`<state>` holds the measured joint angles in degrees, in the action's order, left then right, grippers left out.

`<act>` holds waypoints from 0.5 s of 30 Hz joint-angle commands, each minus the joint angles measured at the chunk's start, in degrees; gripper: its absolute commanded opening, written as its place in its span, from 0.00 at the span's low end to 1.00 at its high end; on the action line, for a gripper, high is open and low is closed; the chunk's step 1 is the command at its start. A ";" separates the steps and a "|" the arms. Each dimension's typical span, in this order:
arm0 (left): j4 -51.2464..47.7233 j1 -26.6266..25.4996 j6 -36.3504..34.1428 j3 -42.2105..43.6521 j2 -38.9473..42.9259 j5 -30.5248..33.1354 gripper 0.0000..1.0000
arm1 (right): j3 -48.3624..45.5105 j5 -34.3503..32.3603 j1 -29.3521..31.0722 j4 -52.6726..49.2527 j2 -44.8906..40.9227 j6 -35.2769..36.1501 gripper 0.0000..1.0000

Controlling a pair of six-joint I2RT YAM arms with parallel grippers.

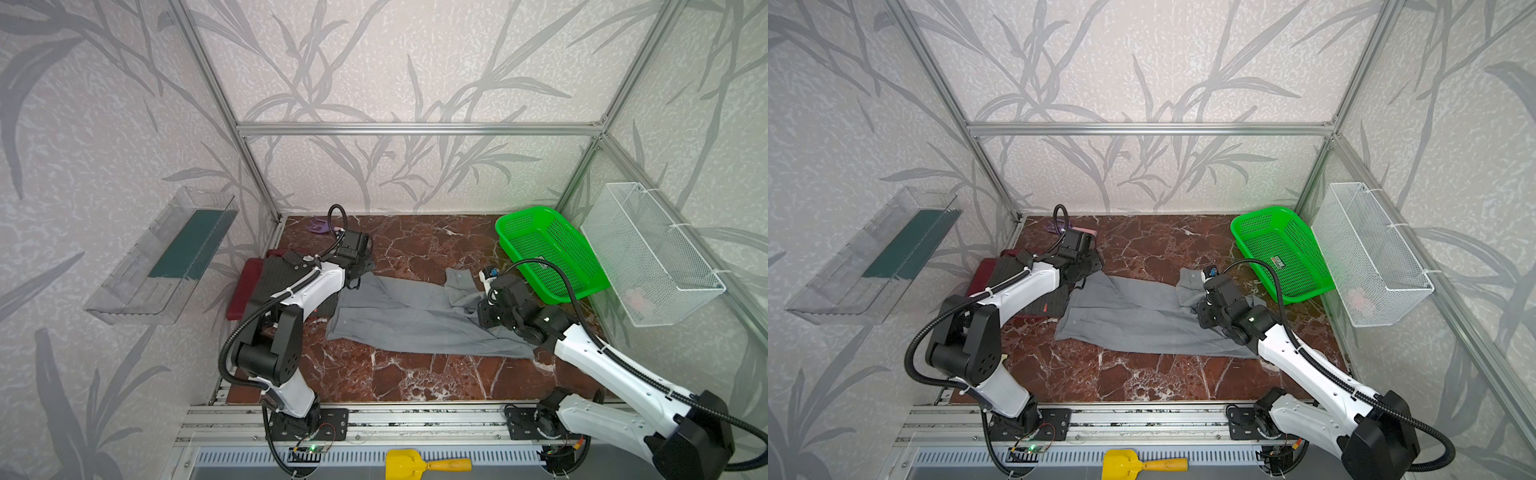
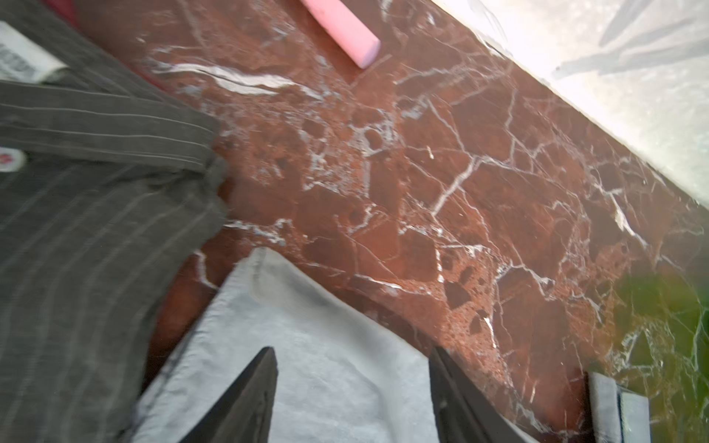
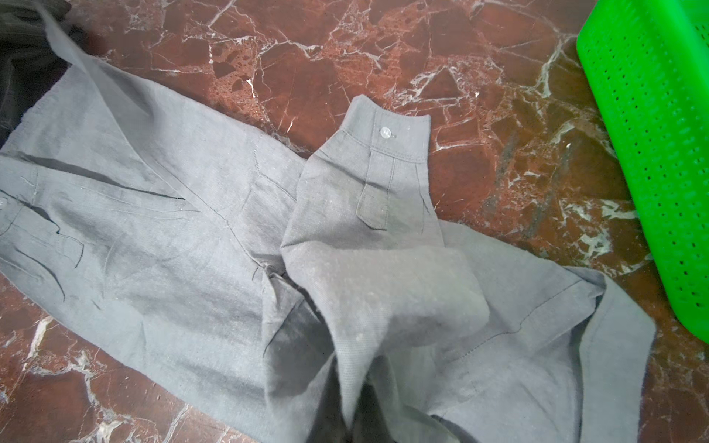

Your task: Fold and stack the long sleeve shirts

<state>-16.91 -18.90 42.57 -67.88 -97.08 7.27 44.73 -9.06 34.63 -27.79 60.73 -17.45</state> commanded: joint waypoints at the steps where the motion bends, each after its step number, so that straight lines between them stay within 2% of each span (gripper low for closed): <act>1: -2.09 -3.05 0.01 -5.55 -3.62 2.75 0.64 | -0.76 -1.35 0.56 -0.16 0.00 -0.92 0.00; 5: -4.74 -4.03 1.52 -7.40 -5.27 3.83 0.60 | -0.61 -1.90 0.71 -0.51 -0.24 -0.65 0.00; 10: -1.68 -3.81 3.19 0.56 -1.94 7.50 0.59 | -0.11 -1.40 0.79 -1.50 -0.32 -1.06 0.00; 11: -1.03 -3.57 3.15 1.95 -1.61 7.19 0.59 | 0.54 -0.87 0.79 -2.46 -0.26 -1.46 0.03; 14: -3.05 -2.90 3.14 2.75 -0.39 4.59 0.59 | 2.29 2.31 0.88 -4.34 -1.04 -2.27 0.24; 15: -3.57 -2.93 2.73 2.87 0.14 4.13 0.59 | 2.86 4.11 1.04 -4.71 -0.99 -2.29 0.27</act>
<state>-19.33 -22.20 44.69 -65.39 -100.03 11.27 45.04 -8.67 35.11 -29.76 60.71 -18.79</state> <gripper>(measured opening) 0.589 0.245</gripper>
